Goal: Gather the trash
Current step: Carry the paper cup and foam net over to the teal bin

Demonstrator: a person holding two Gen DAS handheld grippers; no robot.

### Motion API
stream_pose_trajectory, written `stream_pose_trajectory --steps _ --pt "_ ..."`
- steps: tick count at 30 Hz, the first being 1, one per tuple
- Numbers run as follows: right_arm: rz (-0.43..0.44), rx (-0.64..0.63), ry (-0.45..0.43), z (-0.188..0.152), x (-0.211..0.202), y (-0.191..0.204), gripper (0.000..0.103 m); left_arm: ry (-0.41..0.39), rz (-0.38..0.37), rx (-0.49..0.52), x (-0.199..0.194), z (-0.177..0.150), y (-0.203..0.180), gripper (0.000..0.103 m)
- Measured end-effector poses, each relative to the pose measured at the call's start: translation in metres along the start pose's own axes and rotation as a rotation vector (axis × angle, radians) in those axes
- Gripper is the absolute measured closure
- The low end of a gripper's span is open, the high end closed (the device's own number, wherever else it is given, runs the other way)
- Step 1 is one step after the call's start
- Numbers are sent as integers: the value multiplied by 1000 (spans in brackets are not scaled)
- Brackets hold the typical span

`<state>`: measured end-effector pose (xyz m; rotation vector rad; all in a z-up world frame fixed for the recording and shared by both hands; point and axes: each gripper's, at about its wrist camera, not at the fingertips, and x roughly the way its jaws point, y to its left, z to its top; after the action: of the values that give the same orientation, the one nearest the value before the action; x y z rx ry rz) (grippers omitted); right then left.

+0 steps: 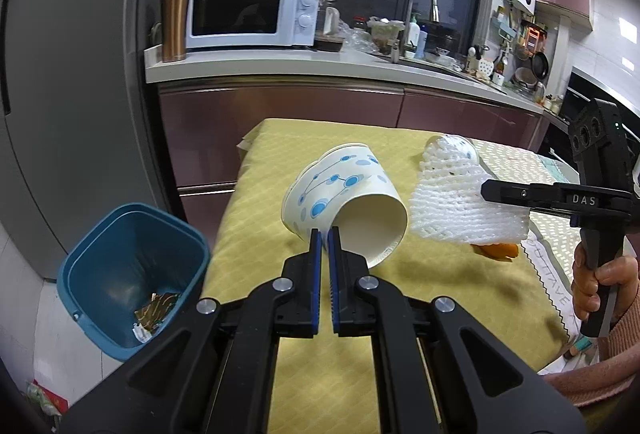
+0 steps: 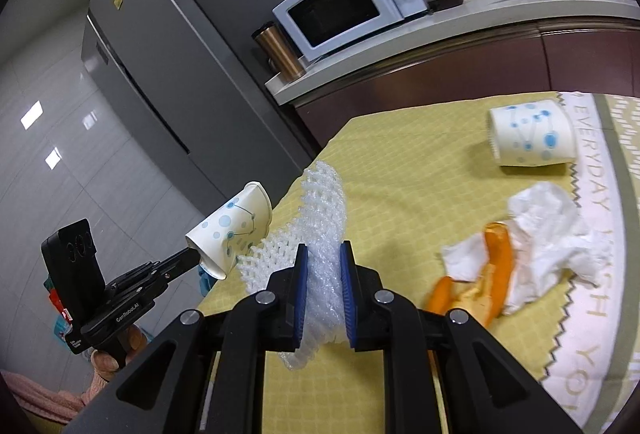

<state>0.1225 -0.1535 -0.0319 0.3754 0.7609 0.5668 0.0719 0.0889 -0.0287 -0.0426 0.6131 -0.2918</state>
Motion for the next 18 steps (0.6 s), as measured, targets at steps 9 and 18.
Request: stream_pose_trajectory --steps 9,18 --pt "39 -40 45 7 28 16 89 -16 47 -36 -14 -4 25 99" --pt "78 -84 81 15 53 36 89 -27 100 -75 -28 -7 51 99"
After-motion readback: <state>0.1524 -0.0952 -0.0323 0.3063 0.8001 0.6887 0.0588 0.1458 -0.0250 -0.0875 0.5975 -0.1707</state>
